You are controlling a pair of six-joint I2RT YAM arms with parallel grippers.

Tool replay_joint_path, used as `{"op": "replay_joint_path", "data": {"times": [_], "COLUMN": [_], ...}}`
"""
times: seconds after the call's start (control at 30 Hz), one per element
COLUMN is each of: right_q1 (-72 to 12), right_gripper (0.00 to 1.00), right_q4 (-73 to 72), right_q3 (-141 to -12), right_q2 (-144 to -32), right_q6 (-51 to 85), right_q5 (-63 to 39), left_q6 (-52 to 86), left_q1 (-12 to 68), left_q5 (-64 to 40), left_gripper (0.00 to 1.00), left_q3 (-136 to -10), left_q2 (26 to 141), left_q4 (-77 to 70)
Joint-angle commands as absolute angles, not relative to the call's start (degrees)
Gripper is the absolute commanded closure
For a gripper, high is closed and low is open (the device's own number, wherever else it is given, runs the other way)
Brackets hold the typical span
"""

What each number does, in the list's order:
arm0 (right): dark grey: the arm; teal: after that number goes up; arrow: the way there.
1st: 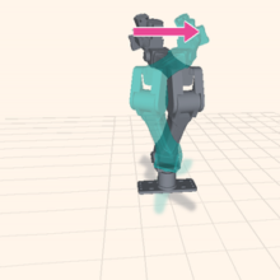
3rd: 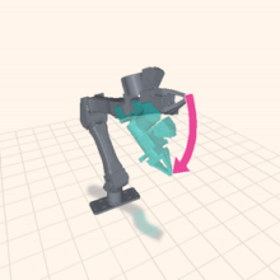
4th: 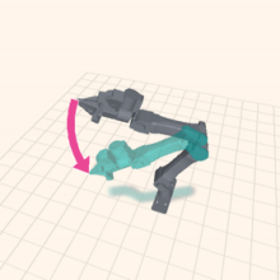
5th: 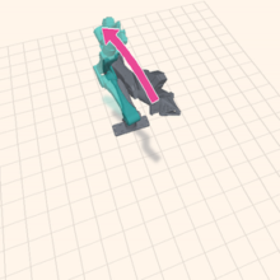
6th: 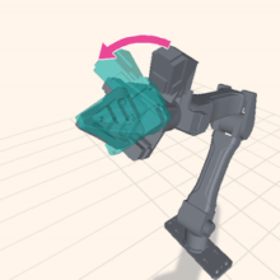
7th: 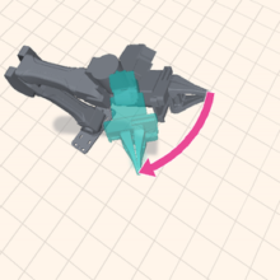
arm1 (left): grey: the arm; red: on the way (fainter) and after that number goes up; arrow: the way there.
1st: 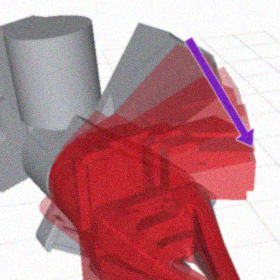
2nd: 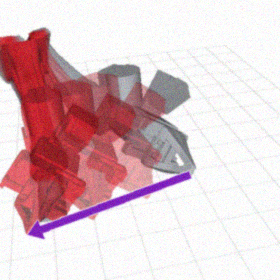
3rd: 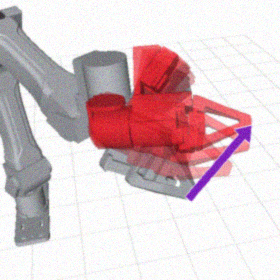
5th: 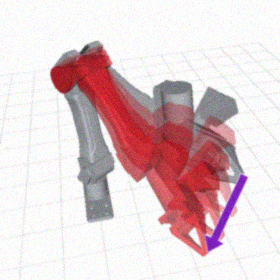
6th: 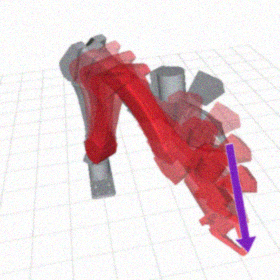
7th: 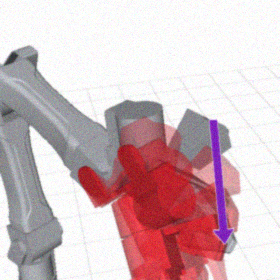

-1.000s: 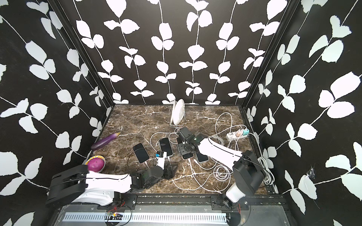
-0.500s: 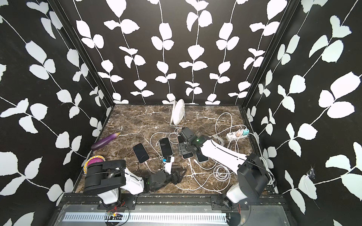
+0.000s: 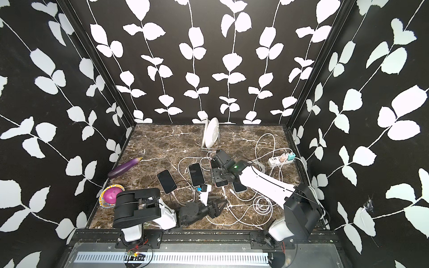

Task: Unplug the charging cable from the phone
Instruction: Remove the charging cable from the phone.

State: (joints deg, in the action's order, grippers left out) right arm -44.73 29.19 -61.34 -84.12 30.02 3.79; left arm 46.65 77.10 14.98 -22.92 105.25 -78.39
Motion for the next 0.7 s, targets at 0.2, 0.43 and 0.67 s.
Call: {"op": "replay_joint_path", "data": {"times": [0.2,0.43,0.67], "right_q1": [-44.43,-44.03,-43.68], "right_gripper": [1.0,1.0,1.0], "right_q4": [25.97,25.74,25.03], "right_q3": [-60.34,-59.71,-58.98], "right_q2": [-81.07,-79.6,-78.4], "right_q6": [31.42,32.17,33.21], "right_q5": [3.42,2.7,1.11], "left_q6": [46.67,47.55,48.03], "left_q1": [76.57,76.6,76.63], "left_q5": [13.21,13.85,14.54], "left_gripper": [0.43,0.44,0.54], "left_q3": [-24.7,-24.76,-24.6], "left_q2": [107.21,107.97,107.67], "left_q4": [-80.4,-80.22,-79.31]}}
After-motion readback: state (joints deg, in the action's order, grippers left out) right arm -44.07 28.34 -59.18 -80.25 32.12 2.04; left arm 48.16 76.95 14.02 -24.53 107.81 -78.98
